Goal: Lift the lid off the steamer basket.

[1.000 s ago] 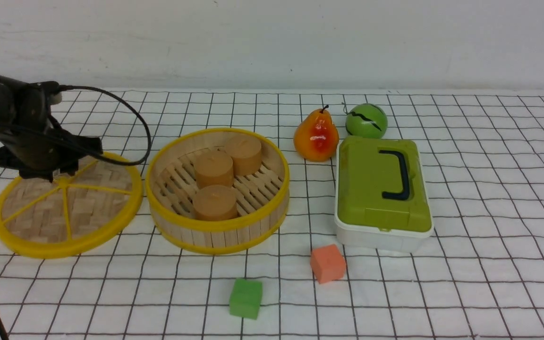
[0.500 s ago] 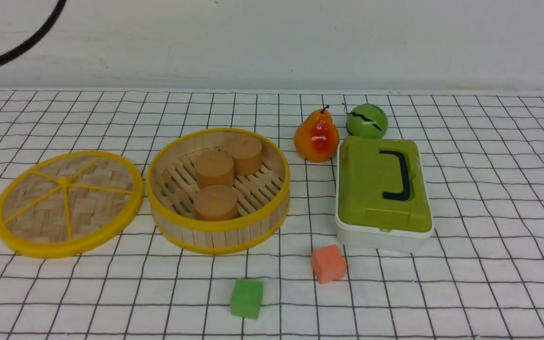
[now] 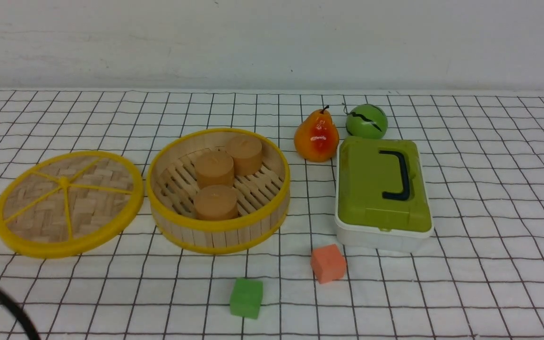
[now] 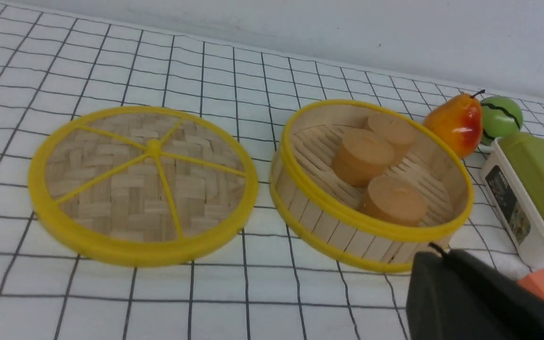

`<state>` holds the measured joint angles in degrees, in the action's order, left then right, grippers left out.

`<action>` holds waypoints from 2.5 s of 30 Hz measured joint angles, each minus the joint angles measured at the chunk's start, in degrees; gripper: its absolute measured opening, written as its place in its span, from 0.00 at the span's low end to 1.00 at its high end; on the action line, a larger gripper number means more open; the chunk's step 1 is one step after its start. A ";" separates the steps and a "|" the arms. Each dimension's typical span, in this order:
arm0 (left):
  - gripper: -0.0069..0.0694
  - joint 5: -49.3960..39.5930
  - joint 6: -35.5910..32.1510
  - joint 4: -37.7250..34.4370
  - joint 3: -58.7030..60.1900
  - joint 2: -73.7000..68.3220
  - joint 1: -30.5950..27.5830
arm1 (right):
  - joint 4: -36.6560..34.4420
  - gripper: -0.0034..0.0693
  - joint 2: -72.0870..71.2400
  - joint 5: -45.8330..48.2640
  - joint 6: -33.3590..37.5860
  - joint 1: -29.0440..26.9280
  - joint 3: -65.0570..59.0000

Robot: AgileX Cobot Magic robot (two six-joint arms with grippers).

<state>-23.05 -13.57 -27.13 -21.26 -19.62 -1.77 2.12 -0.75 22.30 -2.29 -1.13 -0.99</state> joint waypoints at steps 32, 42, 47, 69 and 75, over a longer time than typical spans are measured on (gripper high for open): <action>0.08 1.19 23.97 27.13 22.95 20.12 8.18 | 0.00 0.38 0.00 0.00 0.00 0.00 0.00; 0.08 0.77 20.44 26.35 22.95 20.12 8.18 | 0.00 0.38 0.00 0.00 0.00 0.00 0.00; 0.08 0.77 20.44 26.31 22.95 20.12 8.18 | 0.00 0.38 0.00 0.00 0.00 0.00 0.00; 0.10 0.77 20.44 26.10 22.95 20.12 8.18 | 0.00 0.38 0.00 0.00 0.00 0.00 0.00; 0.10 0.77 20.44 26.11 22.95 20.12 8.18 | 0.00 0.38 0.00 0.00 0.00 0.00 0.00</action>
<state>-22.27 6.87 -1.02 1.69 0.50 6.40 2.12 -0.75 22.30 -2.29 -1.13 -0.99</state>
